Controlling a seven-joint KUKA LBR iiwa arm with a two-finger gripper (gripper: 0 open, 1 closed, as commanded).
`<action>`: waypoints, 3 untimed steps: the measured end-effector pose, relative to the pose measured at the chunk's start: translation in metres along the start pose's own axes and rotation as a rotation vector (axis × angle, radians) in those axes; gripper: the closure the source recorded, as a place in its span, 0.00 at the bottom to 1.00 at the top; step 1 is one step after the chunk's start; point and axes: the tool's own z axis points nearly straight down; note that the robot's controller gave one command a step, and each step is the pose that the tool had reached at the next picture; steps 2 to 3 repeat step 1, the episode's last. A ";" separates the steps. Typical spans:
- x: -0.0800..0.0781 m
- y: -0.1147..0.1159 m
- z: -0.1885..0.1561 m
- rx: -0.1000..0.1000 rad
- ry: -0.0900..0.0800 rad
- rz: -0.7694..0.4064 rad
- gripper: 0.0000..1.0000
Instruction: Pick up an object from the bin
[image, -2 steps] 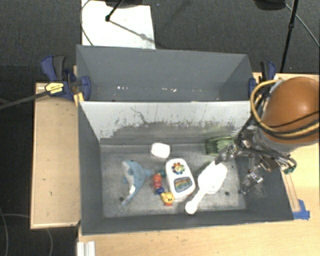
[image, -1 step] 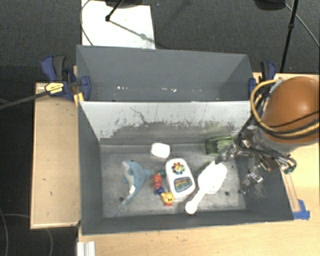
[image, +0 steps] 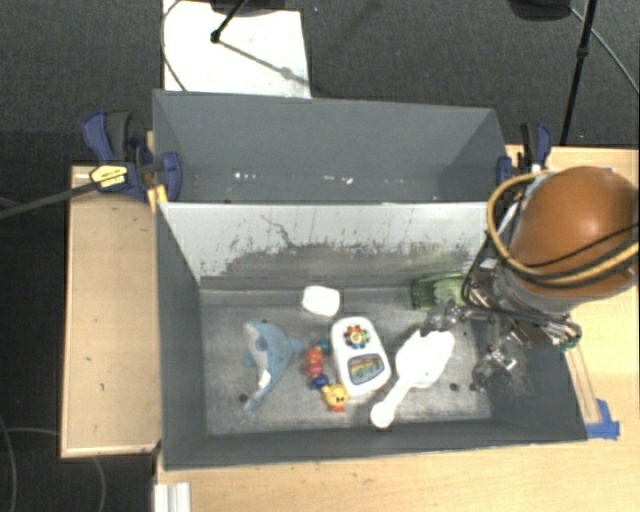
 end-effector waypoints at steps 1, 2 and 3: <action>-0.025 0.032 0.063 -0.001 0.000 -0.182 0.00; -0.025 0.032 0.063 -0.001 0.000 -0.182 0.00; -0.025 0.032 0.063 -0.001 0.000 -0.182 0.00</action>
Offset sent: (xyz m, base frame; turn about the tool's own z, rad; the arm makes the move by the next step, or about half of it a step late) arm -0.0010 -0.0190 -0.1144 -0.3852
